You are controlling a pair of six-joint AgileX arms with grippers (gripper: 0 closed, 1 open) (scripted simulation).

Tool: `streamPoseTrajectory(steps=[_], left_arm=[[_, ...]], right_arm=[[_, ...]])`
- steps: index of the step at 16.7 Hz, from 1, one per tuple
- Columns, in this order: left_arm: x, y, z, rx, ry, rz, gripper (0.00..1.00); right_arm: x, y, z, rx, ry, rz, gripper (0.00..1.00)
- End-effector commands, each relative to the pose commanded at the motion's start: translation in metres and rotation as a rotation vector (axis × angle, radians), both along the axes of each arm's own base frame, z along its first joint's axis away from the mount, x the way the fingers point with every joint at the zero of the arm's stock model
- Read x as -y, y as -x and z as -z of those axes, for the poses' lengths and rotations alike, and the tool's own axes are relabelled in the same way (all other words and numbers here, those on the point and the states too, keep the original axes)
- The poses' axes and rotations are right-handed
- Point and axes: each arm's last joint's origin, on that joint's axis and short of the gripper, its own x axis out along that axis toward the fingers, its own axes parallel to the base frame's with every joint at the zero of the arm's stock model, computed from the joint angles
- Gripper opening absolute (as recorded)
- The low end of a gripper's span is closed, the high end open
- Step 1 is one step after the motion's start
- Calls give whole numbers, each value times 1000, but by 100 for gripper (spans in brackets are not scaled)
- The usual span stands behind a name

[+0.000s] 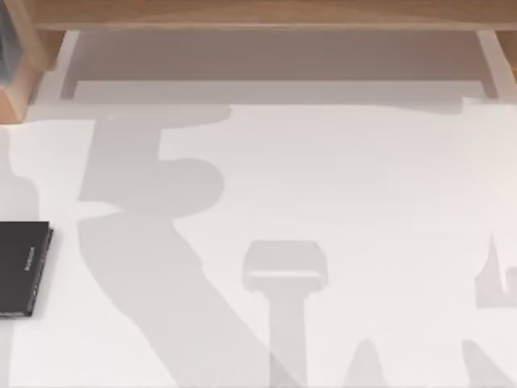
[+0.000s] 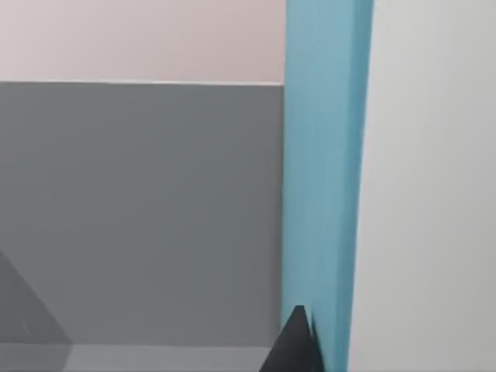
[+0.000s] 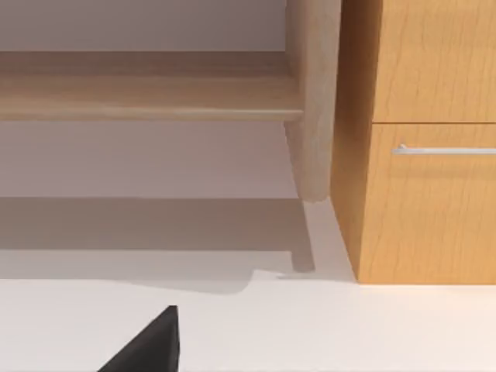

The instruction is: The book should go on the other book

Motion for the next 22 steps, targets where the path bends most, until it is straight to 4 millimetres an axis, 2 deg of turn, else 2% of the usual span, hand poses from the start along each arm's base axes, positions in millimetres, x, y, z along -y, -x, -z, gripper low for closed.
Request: streamPoseTrajectory(steps=[6,11,14,19,22], left_arm=[[-1,1,-1,2,-4,-4,0],[-14,18,-20,24,-87,-39,0],[-19,23,-22,17,-84,-46,0],[-2,11,-11,1,-4,-3,0],[-1,10,-11,1,-2,-2,0]], right_arm=[[0,0,0,0,0,0,100],[0,0,0,0,0,0,100],[0,0,0,0,0,0,100],[0,0,0,0,0,0,100],[0,0,0,0,0,0,100]])
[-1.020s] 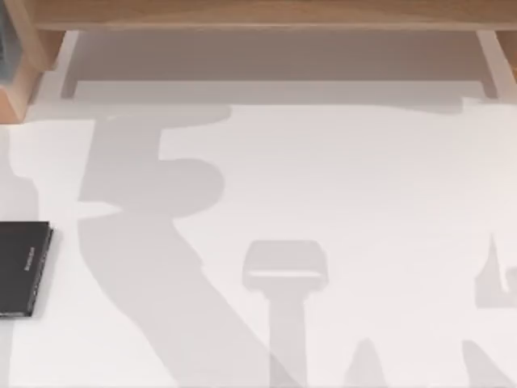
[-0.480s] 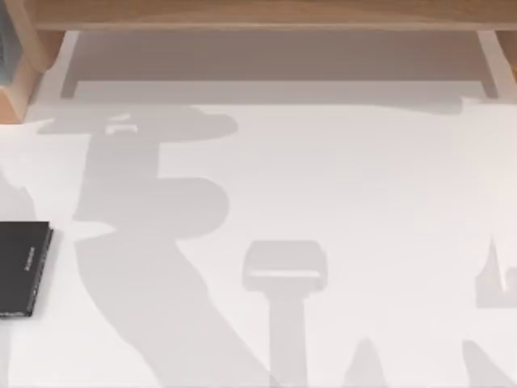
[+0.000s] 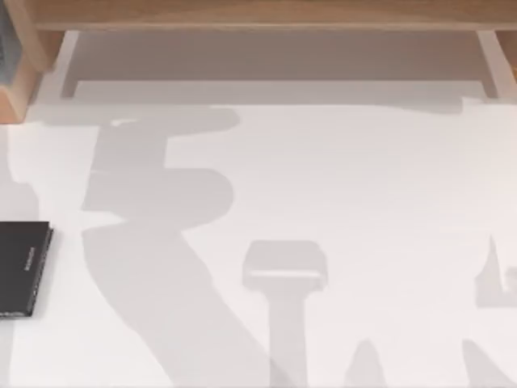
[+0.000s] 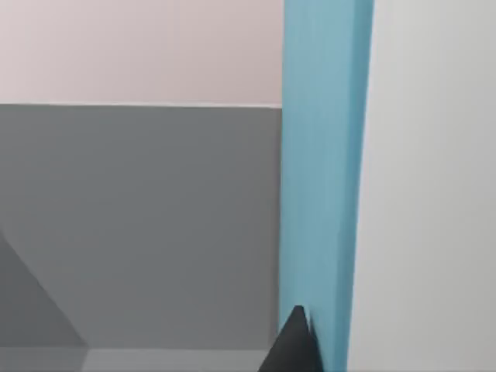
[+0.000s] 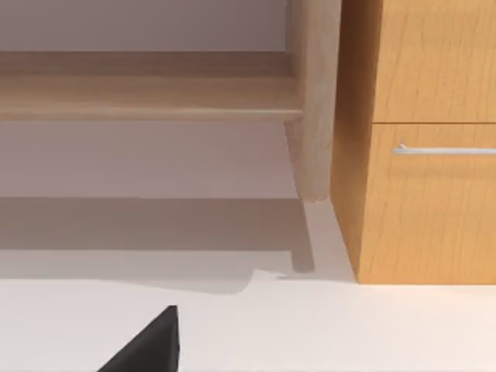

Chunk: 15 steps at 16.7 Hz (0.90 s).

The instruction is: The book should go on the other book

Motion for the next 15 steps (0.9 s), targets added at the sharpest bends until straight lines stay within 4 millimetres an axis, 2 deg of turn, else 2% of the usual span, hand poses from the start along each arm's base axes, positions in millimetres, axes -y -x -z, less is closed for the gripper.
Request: streamPoseTrajectory(steps=[3,6,9,11,13,15], left_arm=[[-1,3,-4,5,-15,-1,0],[-3,24,-28,36,-118,6,0],[-10,68,-56,53,-314,-12,0],[-12,105,-63,38,-488,-25,0],[-12,142,-56,-3,-687,-28,0],[-8,177,-38,-61,-904,-11,0]], right_arm=[[0,0,0,0,0,0,100],[0,0,0,0,0,0,100],[0,0,0,0,0,0,100],[0,0,0,0,0,0,100],[0,0,0,0,0,0,100],[0,0,0,0,0,0,100]])
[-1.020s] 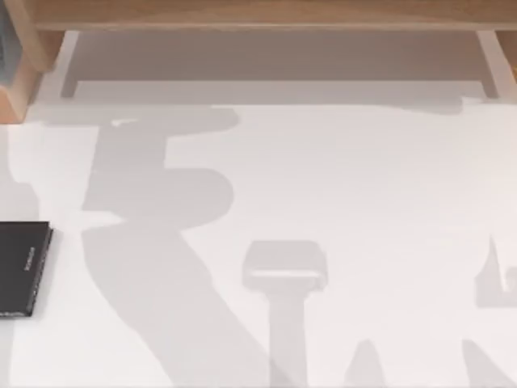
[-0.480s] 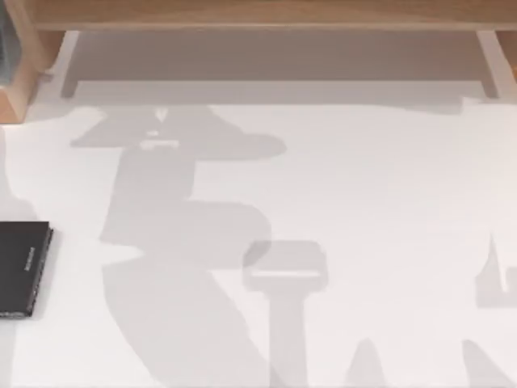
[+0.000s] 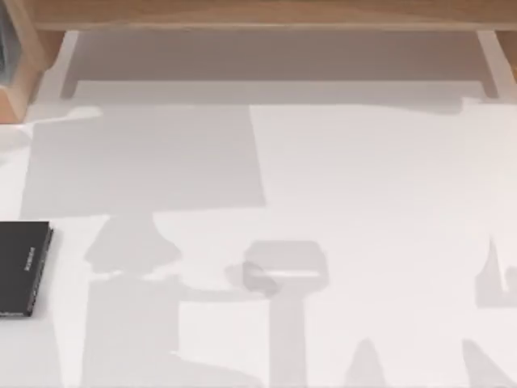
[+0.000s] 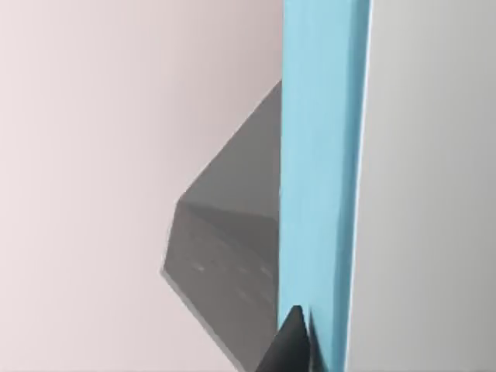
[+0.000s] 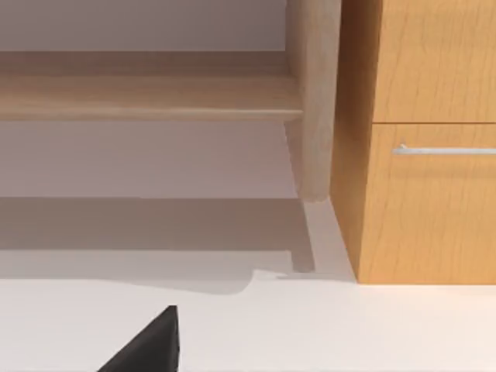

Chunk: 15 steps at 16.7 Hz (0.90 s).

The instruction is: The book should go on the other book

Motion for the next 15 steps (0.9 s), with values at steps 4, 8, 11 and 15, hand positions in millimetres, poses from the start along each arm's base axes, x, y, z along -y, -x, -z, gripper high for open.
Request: streamPoseTrajectory(steps=[4,8,11,15], left_arm=[[17,60,55,-147,-392,49,0],[36,103,126,-316,-590,161,0],[49,126,166,-408,-639,239,0],[55,135,179,-440,-655,265,0]], right_arm=[[0,0,0,0,0,0,100],[0,0,0,0,0,0,100],[0,0,0,0,0,0,100],[0,0,0,0,0,0,100]])
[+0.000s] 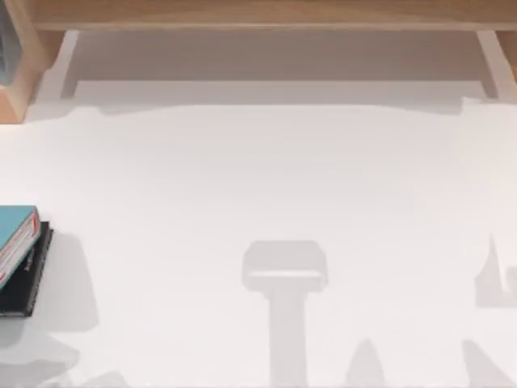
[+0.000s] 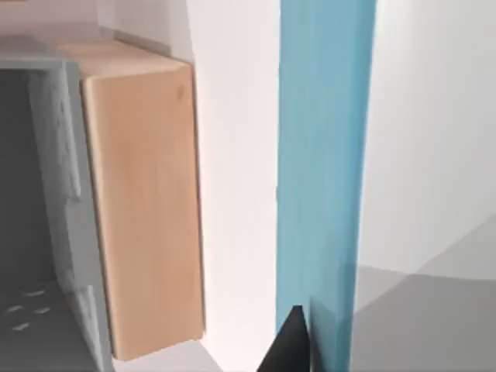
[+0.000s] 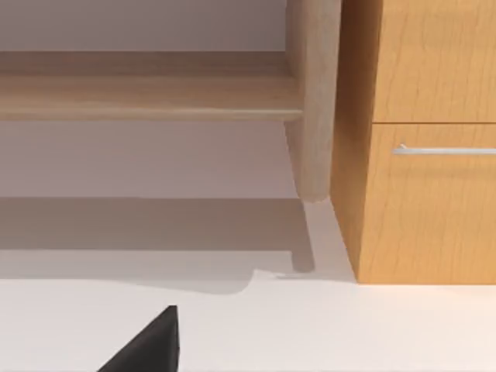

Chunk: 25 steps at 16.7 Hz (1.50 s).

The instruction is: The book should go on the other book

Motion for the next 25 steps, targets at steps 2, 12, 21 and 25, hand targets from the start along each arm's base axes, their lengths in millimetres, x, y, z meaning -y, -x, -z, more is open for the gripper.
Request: streamPoseTrajectory(steps=[2,12,21,25], left_arm=[[0,0,0,0,0,0,0],[0,-5,2,0,0,0,0],[0,-5,2,0,0,0,68],[0,-5,2,0,0,0,98]], right_arm=[[0,0,0,0,0,0,100],[0,0,0,0,0,0,100],[0,0,0,0,0,0,100],[0,0,0,0,0,0,100]])
